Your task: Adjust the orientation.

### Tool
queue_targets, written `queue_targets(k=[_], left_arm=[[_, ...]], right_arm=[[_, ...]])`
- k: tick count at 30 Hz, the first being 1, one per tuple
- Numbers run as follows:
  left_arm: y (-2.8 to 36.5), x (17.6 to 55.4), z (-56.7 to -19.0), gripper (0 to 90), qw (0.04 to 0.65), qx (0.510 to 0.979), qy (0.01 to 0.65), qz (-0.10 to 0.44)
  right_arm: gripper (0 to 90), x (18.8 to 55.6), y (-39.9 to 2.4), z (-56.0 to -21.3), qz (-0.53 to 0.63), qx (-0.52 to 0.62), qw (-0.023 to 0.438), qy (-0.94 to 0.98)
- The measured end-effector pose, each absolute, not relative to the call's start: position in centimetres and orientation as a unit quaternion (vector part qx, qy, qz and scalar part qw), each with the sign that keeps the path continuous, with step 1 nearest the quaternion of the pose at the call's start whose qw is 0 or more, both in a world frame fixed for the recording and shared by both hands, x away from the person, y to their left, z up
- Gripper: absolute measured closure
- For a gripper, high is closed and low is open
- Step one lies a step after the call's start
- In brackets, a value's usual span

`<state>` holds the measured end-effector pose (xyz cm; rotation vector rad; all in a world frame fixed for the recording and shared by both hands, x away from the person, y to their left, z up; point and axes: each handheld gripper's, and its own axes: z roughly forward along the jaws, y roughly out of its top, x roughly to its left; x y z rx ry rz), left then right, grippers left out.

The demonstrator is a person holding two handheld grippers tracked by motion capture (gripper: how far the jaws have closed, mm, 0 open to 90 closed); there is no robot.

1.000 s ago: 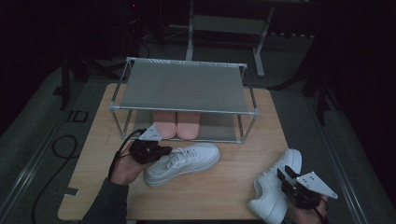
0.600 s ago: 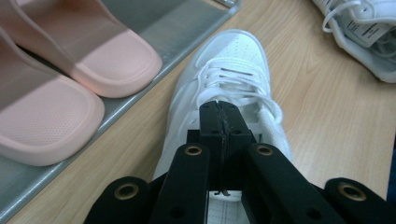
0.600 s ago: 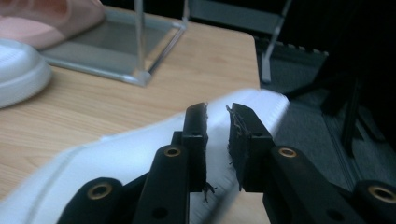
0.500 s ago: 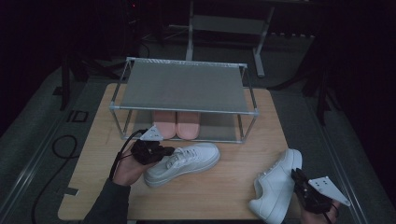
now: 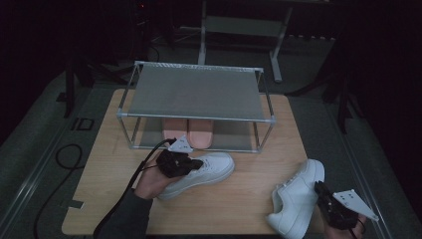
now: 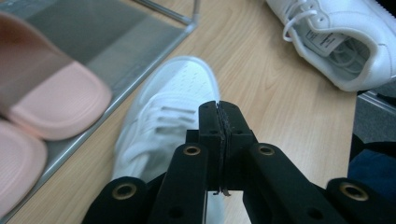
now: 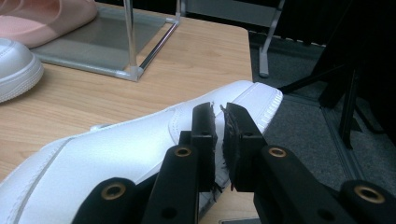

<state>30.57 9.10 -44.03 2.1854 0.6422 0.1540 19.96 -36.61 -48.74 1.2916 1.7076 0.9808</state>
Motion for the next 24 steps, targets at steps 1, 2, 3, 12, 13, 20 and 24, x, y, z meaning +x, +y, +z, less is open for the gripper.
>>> queue_targets(k=[1, 2, 3, 12, 13, 20, 24], left_arm=[[8.9, 30.6, -44.0, 88.6, 0.417, 0.871, 0.254, 0.059], [8.6, 30.6, -44.0, 88.6, 0.415, 0.872, 0.252, 0.058], [8.3, 30.6, -43.9, 88.4, 0.415, 0.873, 0.25, 0.058], [6.1, 30.5, -43.6, 87.2, 0.42, 0.876, 0.231, 0.046], [5.8, 30.6, -43.6, 87.0, 0.422, 0.877, 0.227, 0.042], [3.7, 30.7, -43.8, 86.3, 0.419, 0.883, 0.21, 0.029], [2.6, 30.8, -43.9, 86.2, 0.417, 0.886, 0.202, 0.024]], right_arm=[[82.4, 19.9, -36.7, -48.7, 0.386, 0.507, 0.383, 0.669], [82.4, 19.9, -36.7, -48.7, 0.386, 0.507, 0.383, 0.669], [82.4, 19.9, -36.8, -48.8, 0.386, 0.507, 0.383, 0.668], [82.5, 19.6, -37.1, -48.9, 0.391, 0.511, 0.382, 0.663], [82.6, 19.6, -37.1, -48.9, 0.391, 0.511, 0.383, 0.663], [83.0, 19.4, -37.4, -48.9, 0.392, 0.515, 0.383, 0.659], [83.1, 19.3, -37.5, -48.9, 0.394, 0.516, 0.383, 0.658]])
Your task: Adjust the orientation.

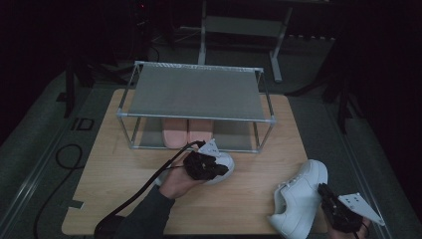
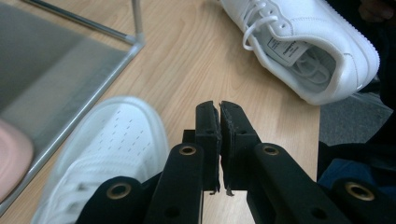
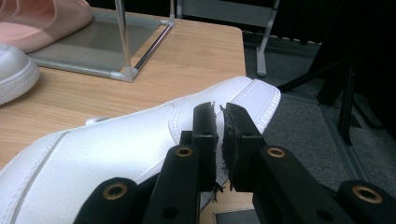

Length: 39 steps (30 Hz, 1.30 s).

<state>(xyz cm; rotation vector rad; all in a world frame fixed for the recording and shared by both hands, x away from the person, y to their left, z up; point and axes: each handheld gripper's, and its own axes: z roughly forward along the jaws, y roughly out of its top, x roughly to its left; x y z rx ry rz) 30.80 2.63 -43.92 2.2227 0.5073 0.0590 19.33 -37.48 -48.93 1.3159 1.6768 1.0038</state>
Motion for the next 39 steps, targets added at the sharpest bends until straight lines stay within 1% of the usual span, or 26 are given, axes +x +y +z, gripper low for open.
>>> queue_targets(k=[9, 14, 39], left_arm=[[1.7, 31.2, -43.8, 86.5, 0.415, 0.888, 0.195, 0.022], [1.7, 31.2, -43.9, 86.4, 0.414, 0.889, 0.195, 0.022], [2.0, 31.4, -44.1, 83.4, 0.405, 0.894, 0.192, 0.02]], right_arm=[[83.7, 19.1, -37.8, -49.0, 0.395, 0.521, 0.383, 0.652], [86.0, 18.8, -38.1, -49.1, 0.397, 0.526, 0.383, 0.647], [87.9, 18.1, -39.8, -49.4, 0.412, 0.546, 0.363, 0.633]])
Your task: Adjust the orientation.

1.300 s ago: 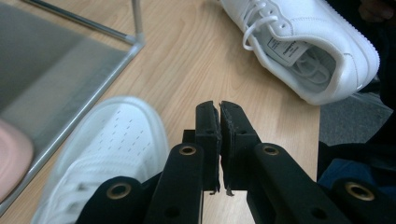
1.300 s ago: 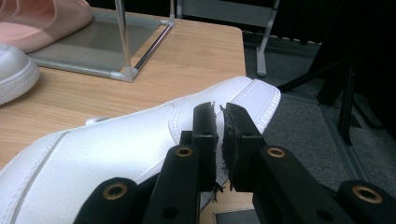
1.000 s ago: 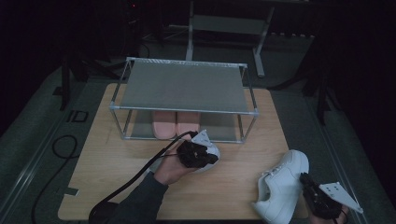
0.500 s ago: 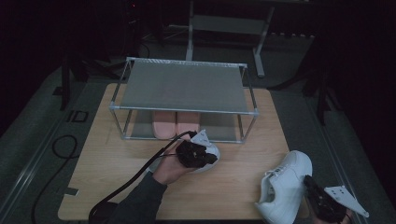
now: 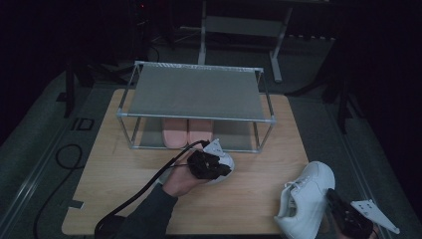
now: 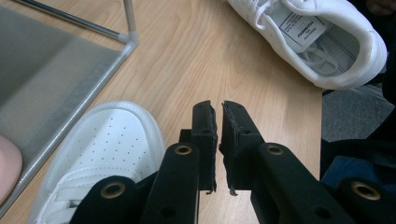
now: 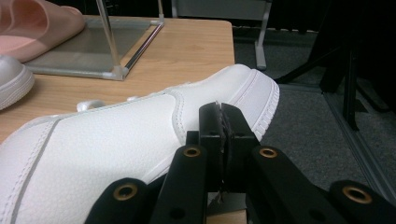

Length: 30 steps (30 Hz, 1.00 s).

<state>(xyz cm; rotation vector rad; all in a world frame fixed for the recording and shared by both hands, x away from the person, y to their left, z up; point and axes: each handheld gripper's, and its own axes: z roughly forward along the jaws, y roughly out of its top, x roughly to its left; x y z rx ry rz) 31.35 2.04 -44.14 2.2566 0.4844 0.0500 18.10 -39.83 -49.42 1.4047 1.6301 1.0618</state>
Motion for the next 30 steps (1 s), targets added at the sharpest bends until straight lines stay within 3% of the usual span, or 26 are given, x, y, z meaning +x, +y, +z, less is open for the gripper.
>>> queue_targets(k=[30], left_arm=[[1.7, 31.6, -44.7, 81.9, 0.399, 0.896, 0.195, 0.008]], right_arm=[[90.0, 19.0, -42.0, -49.6, 0.353, 0.585, 0.381, 0.622]])
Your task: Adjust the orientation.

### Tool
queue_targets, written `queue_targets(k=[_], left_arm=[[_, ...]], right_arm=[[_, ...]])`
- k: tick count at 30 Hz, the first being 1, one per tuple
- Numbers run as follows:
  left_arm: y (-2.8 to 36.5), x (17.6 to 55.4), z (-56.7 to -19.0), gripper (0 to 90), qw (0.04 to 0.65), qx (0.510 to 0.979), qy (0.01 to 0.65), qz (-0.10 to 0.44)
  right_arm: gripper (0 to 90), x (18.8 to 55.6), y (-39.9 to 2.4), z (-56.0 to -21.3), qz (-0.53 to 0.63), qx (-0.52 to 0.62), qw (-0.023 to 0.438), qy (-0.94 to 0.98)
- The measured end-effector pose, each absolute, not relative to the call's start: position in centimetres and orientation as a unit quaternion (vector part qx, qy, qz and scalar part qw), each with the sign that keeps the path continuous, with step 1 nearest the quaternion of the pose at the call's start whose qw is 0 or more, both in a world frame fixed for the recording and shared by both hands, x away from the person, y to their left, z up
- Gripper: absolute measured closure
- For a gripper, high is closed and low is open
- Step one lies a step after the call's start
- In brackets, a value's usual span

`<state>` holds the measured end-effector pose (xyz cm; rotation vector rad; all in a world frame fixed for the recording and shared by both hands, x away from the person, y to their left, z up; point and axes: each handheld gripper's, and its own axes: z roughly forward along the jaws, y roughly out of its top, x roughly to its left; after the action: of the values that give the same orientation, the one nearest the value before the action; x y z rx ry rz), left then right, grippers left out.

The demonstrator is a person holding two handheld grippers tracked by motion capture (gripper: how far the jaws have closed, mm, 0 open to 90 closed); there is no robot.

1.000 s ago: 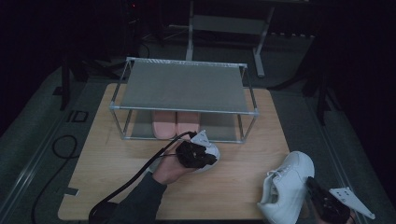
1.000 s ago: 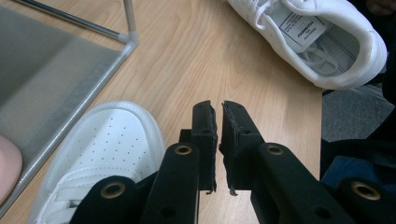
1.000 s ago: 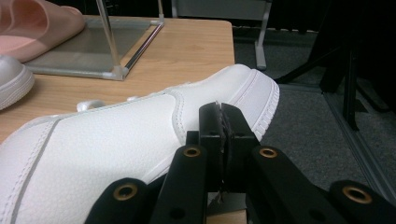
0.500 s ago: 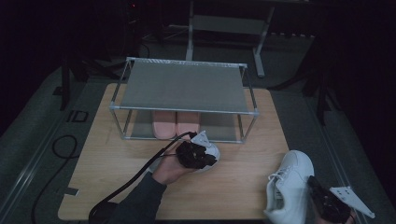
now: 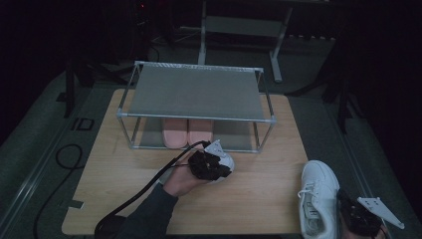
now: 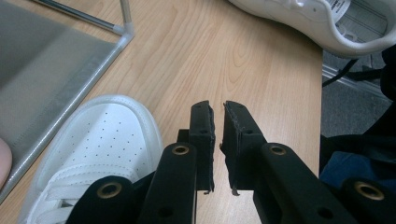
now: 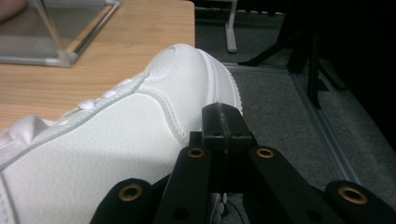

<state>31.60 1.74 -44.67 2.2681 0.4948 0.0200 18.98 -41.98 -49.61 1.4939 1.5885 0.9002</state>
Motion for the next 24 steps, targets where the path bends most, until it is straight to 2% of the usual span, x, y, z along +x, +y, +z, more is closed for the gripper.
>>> queue_targets(k=[24], left_arm=[[1.6, 31.7, -44.9, 82.1, 0.395, 0.898, 0.192, 0.005]], right_arm=[[90.0, 21.8, -42.7, -49.6, 0.355, 0.568, 0.35, 0.654]])
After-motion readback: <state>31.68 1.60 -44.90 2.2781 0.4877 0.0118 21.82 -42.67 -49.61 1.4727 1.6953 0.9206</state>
